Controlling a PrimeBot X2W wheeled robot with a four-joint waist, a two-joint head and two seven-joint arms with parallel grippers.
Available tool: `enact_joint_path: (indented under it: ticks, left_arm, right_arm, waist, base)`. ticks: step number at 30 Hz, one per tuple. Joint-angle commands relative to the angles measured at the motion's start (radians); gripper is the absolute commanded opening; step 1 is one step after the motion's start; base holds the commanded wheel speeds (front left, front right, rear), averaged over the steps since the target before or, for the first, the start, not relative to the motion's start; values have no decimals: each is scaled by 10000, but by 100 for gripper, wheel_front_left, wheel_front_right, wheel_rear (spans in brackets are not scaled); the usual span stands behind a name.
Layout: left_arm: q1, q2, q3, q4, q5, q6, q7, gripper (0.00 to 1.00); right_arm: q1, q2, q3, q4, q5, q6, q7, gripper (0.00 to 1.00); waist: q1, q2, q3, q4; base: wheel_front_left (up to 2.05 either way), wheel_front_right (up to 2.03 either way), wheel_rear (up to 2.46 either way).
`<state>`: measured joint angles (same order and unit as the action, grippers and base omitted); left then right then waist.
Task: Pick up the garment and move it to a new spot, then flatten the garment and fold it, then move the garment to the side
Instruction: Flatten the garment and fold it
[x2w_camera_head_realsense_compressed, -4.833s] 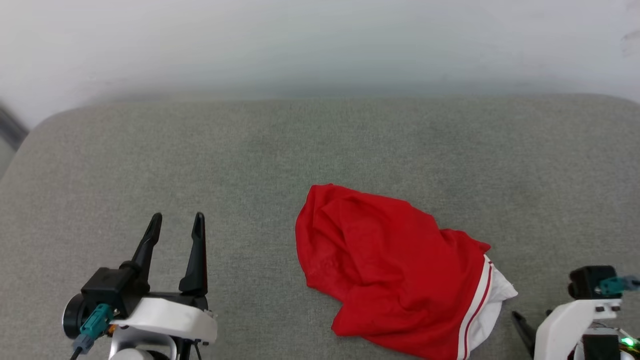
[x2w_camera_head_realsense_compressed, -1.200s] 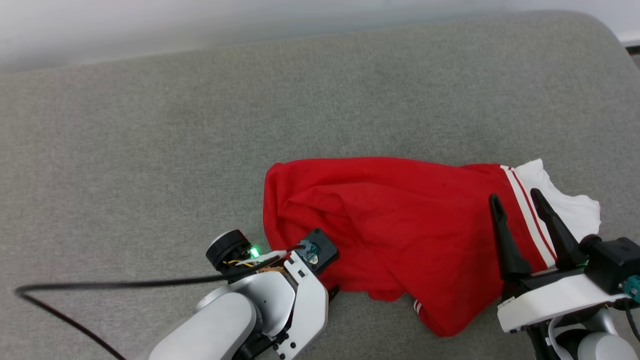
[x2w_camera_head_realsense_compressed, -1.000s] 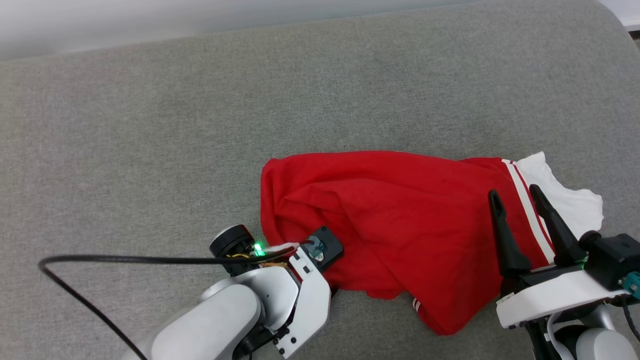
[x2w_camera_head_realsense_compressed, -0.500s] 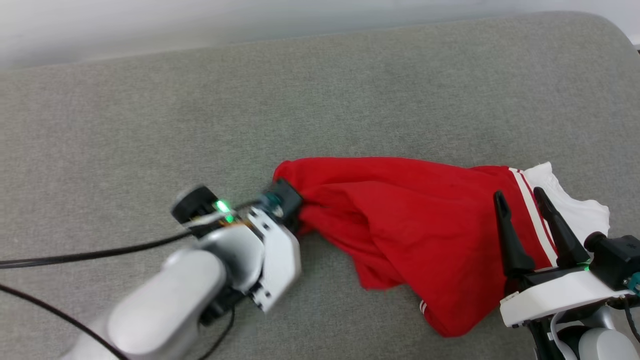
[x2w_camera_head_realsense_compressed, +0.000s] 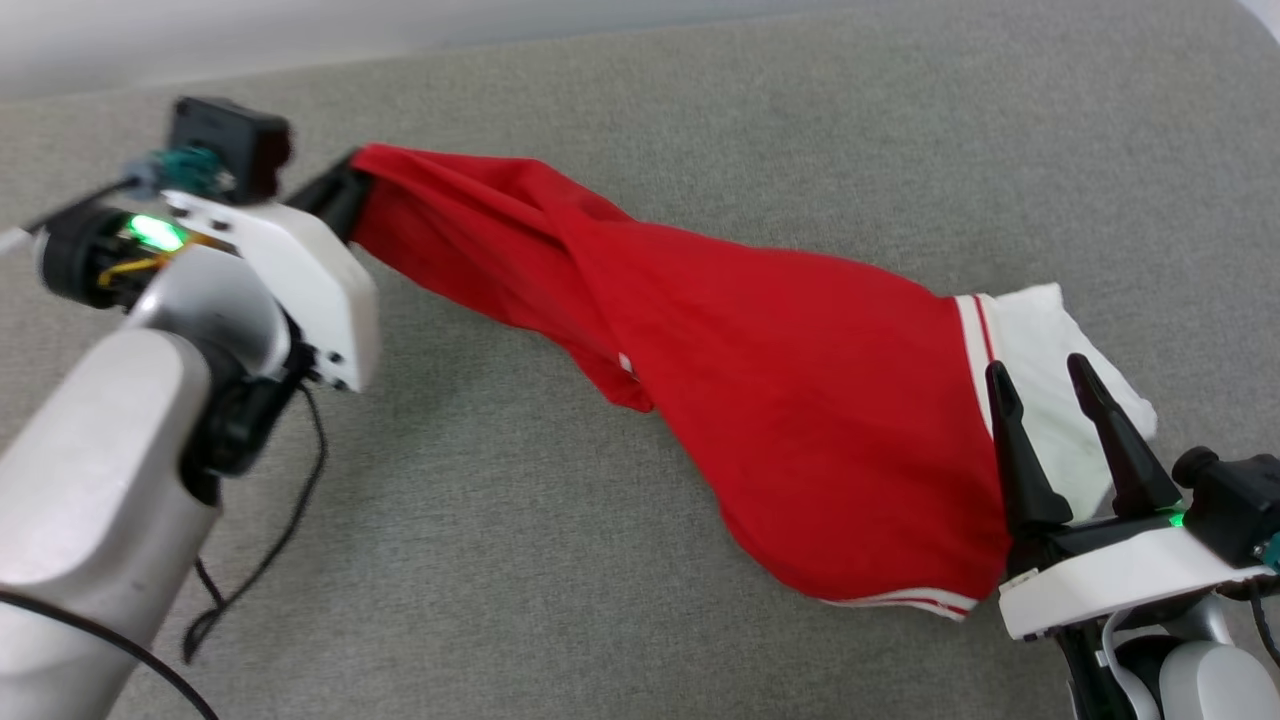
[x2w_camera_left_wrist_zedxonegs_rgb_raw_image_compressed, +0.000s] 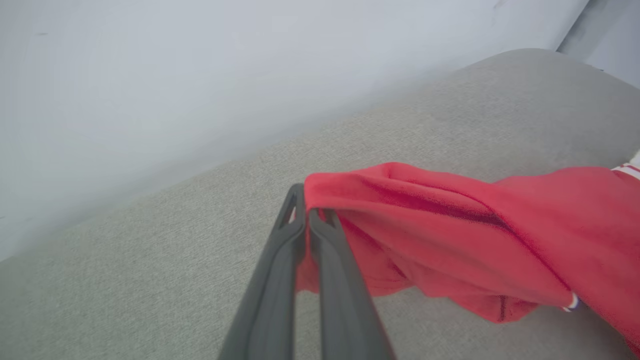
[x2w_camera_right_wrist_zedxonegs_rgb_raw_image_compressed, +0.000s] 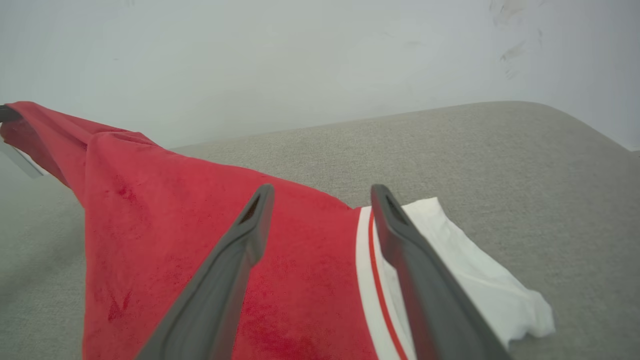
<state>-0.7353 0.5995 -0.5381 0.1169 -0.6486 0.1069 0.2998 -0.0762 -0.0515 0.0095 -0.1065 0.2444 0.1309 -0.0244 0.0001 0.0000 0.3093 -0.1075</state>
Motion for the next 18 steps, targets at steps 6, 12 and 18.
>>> enact_joint_path:
  ticks: [6, 12, 18]
  left_arm:
    - [-254, -31, 412, 1477, -513, -241, -312, 0]
    - [-125, -434, 351, 2849, -924, -852, -733, 38]
    - [287, -936, 518, 3154, -967, -1008, -2231, 100]
  right_arm:
    - [-307, 20, 88, -3, 43, -3, -140, 100]
    - [-486, 20, 107, 119, -12, -3, -265, 100]
    - [-536, 19, 133, 131, -231, -3, -233, 100]
  waist:
    - [-1, 0, 586, -291]
    - [-1, 0, 649, -320]
    - [-1, 0, 176, -97]
  base:
    - [0, 0, 0]
    - [0, 0, 0]
    - [0, 0, 0]
